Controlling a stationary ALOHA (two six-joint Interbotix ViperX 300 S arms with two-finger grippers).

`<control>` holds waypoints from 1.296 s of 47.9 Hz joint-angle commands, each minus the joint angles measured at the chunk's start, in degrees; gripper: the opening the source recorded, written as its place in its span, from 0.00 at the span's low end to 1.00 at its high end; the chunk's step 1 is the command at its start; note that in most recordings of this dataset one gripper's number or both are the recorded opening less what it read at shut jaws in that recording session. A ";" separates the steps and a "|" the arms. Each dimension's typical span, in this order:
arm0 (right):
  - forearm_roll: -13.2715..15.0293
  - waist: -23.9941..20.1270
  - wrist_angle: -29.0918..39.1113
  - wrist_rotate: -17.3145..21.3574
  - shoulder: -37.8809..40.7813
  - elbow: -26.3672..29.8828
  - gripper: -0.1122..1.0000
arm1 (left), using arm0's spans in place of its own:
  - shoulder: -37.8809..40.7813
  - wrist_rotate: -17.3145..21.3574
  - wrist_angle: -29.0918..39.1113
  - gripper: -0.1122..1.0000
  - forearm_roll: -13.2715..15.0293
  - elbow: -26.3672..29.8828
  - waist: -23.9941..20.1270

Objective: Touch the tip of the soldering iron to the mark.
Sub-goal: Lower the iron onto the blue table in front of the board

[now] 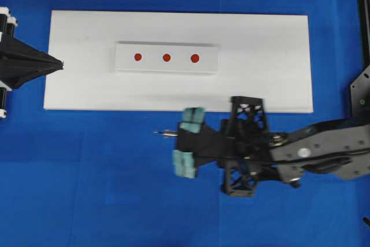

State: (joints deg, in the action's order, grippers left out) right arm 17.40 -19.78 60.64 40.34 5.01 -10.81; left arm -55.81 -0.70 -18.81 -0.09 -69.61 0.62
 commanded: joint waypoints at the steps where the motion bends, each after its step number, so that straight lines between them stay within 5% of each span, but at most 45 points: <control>1: 0.35 1.23 -0.53 -1.41 1.41 4.57 0.16 | 0.09 -0.09 -0.53 0.10 0.00 0.62 0.09; 15: 0.26 3.16 -2.99 -6.86 8.88 14.77 0.16 | 0.09 -0.09 -1.41 0.10 0.00 0.62 0.18; 27: 0.35 3.69 -3.25 -7.65 12.04 18.90 0.16 | 0.09 -0.09 -1.41 0.10 0.00 0.62 0.79; 48: 0.35 3.78 -3.96 -7.03 12.30 16.70 0.16 | 0.09 -0.09 -1.41 0.10 0.00 0.62 1.23; 62: -1.49 3.78 -14.94 -6.86 14.50 11.43 0.16 | 0.18 -0.09 -1.41 0.10 0.00 0.53 1.23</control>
State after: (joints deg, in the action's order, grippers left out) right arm 16.52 -16.08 48.96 33.40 20.04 0.97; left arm -55.90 -0.70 -19.69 0.00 -69.61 1.67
